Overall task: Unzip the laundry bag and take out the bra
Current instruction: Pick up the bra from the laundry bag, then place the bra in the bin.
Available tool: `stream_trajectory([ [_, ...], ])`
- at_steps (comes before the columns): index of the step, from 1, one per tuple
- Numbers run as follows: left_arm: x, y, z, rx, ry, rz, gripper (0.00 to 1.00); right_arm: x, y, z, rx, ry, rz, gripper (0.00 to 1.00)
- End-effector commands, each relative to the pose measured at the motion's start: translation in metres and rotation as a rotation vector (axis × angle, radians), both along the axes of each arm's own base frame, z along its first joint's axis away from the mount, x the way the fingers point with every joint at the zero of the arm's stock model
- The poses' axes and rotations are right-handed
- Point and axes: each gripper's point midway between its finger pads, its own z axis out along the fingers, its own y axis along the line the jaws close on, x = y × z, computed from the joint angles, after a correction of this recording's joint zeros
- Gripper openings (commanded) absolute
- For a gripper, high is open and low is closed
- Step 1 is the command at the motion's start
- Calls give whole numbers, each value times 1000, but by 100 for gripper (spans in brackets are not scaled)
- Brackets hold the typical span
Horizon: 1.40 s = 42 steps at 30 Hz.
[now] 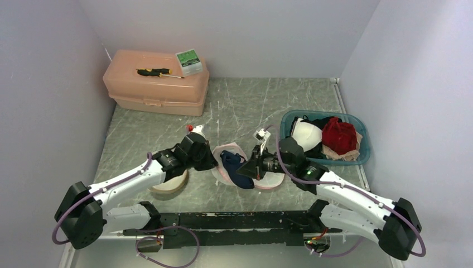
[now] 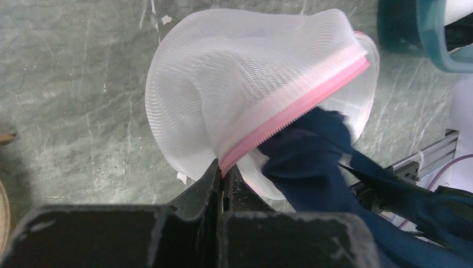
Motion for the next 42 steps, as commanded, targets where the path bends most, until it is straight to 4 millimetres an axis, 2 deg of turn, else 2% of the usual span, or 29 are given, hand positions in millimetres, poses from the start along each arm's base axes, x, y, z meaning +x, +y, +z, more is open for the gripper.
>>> stream_trajectory([
  [1, -1, 1, -11, 10, 12, -2, 3, 5, 3, 70, 142, -155, -5, 0],
  [5, -7, 6, -21, 14, 32, 9, 3, 3, -4, 104, 198, -223, -21, 0],
  [10, -11, 10, -24, 9, 36, 14, 3, -2, -9, 139, 232, -288, -12, 0],
  [14, -12, 9, -24, 10, 39, 8, 3, -4, -17, 150, 220, -308, -25, 0],
  [25, -11, 8, -22, 22, 47, 6, 3, -10, -46, 195, 217, -429, -97, 0],
  [29, -11, 13, -17, 32, 35, 17, 4, 1, -70, 211, 161, -492, -219, 0],
  [34, -12, 18, -9, 34, 18, 24, 14, 16, -106, 226, 96, -532, -410, 0],
  [38, -13, 18, -3, 25, 3, 13, 23, 33, -140, 229, 26, -544, -603, 0],
  [42, -15, 16, 5, 7, -13, -6, 35, 54, -180, 223, -72, -543, -836, 0],
])
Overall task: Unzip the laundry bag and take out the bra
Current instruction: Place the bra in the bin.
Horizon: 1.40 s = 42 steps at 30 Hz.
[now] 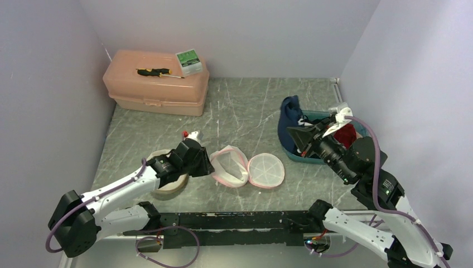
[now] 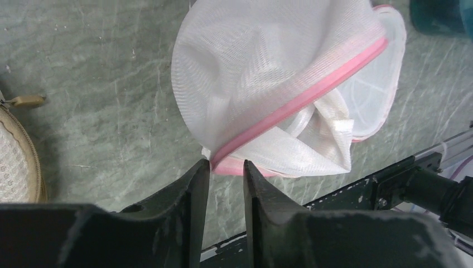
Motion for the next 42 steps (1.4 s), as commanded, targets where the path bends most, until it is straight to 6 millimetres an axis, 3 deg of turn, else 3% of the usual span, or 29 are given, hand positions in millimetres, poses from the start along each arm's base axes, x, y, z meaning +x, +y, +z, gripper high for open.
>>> stream_trajectory([
  [1, 7, -7, 29, -52, -64, -18, 39, 29, -60, -2, -45, 6, -364, 0],
  [9, 4, -12, 53, -95, -103, -58, 66, 50, -113, -18, -101, 44, -727, 0],
  [13, 1, -22, 71, -164, -140, -113, 92, 58, -138, -23, -157, 37, -923, 0],
  [14, 0, -24, 76, -183, -151, -118, 94, 62, -141, -23, -163, 33, -964, 0],
  [18, 4, -25, 93, -226, -194, -100, 94, 81, -150, -33, -161, 65, -1082, 0],
  [24, 11, -14, 96, -226, -222, -10, 94, 110, -180, -59, -91, 169, -1175, 0],
  [32, 18, 24, 88, -228, -257, 223, 94, 132, -236, -96, -163, 297, -1429, 0],
  [37, 19, 39, 76, -226, -233, 327, 94, 147, -247, -118, -186, 338, -1505, 0],
  [42, 18, 41, 67, -213, -207, 347, 94, 161, -261, -134, -215, 345, -1562, 0],
])
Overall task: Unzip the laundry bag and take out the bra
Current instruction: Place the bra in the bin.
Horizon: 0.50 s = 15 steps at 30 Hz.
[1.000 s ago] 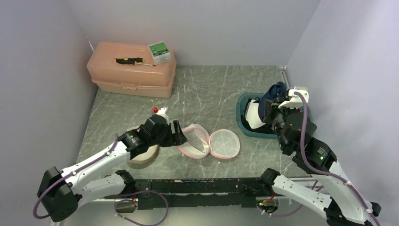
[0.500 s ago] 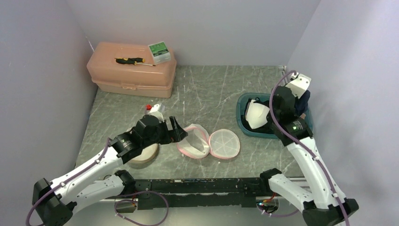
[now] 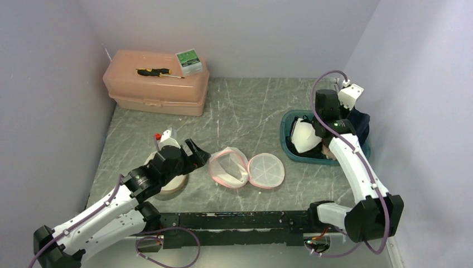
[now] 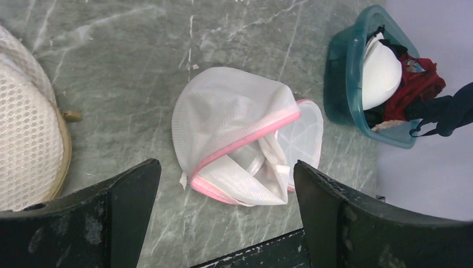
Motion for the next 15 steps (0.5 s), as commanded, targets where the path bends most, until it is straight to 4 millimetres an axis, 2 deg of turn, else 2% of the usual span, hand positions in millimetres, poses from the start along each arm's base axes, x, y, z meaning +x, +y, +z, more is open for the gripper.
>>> stream_trajectory([
  [1, 4, 6, -5, -10, 16, 62, 94, 12, -19, 8, -18, -90, -100, 0],
  [6, 3, -3, -13, -21, 46, 35, 94, 27, -24, -20, -12, -47, -126, 0],
  [10, 2, -6, -19, -3, 73, 24, 94, 40, -19, -43, 24, -52, -101, 0],
  [15, 4, -5, -23, 11, 89, 36, 94, 44, -10, -75, 99, -40, -102, 0],
])
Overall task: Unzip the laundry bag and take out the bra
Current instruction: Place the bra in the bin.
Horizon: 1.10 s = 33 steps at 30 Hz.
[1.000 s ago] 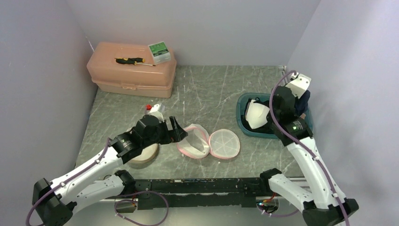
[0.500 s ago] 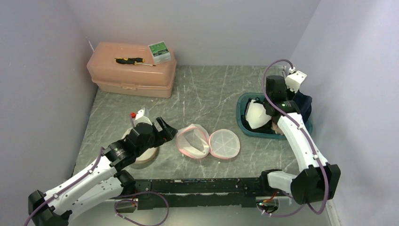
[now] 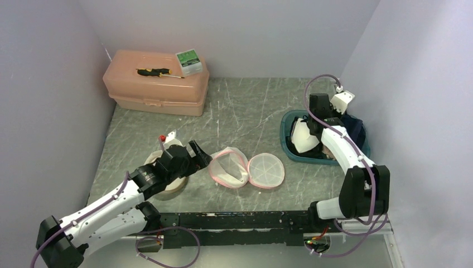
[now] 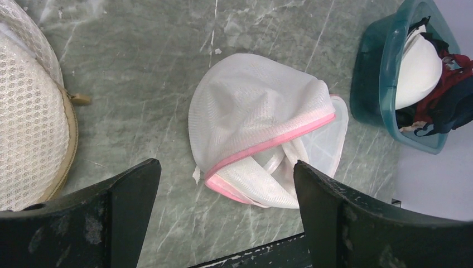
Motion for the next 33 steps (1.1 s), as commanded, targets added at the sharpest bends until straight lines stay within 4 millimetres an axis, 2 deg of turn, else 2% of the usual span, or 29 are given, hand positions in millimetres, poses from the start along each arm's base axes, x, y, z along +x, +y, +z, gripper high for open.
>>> stream_trajectory([
  [1, 4, -3, 7, -22, -5, 14, 94, 11, 7, -11, 85, -98, -16, 0],
  [11, 5, -8, -4, -15, 25, 9, 94, 5, 31, -58, 187, -17, 34, 0],
  [12, 5, -8, -5, -15, 27, 7, 94, 4, 34, -59, 183, -13, 41, 4],
  [14, 4, -8, -7, -8, 34, 6, 94, 0, 36, -58, 169, -2, 50, 22],
  [16, 3, -7, -7, -3, 32, 5, 94, -3, 38, -53, 167, 3, 59, 50],
  [18, 3, -5, -6, -4, 23, 7, 94, -5, 41, -44, 176, -4, 69, 62],
  [19, 3, -5, -4, -8, 18, 7, 94, -6, 43, -39, 180, -12, 75, 64],
  [23, 3, -4, -2, -18, 4, 5, 94, -10, 50, -7, 191, -65, 94, 68],
  [28, 1, -4, -2, -8, 9, -7, 94, -19, 62, 44, 191, -136, 164, 74],
  [30, 0, -3, -3, -7, 9, -10, 94, -23, 63, 57, 206, -170, 195, 75],
  [33, -1, -7, -4, -29, -8, -31, 94, -25, 63, 64, 305, -280, 251, 67],
])
